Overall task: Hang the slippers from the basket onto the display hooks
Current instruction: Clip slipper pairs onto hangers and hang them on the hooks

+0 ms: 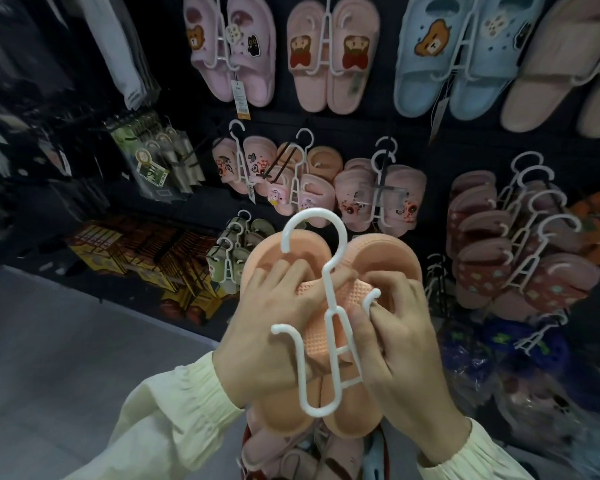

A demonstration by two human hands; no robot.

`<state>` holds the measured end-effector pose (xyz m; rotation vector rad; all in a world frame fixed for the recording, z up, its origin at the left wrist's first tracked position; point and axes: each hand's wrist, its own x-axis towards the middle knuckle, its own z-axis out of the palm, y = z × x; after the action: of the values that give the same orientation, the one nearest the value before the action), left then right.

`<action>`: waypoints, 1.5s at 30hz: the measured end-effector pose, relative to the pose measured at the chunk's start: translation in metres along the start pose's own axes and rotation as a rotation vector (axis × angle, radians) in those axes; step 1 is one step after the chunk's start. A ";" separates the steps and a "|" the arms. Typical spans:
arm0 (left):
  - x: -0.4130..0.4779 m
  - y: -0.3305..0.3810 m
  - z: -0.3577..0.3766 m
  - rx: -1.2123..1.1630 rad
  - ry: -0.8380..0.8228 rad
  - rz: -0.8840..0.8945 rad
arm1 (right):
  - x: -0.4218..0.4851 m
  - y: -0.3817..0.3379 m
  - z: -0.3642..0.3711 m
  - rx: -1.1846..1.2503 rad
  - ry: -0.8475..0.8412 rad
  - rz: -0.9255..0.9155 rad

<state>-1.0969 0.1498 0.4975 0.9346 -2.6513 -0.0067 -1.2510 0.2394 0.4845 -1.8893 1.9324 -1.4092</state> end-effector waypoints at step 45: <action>-0.031 0.003 0.021 -0.109 -0.072 0.081 | 0.001 0.037 0.010 0.077 0.040 0.199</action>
<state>-1.0830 0.1690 0.4687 0.8057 -2.7222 -0.1668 -1.2723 0.2267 0.4558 -1.5980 1.9896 -1.4488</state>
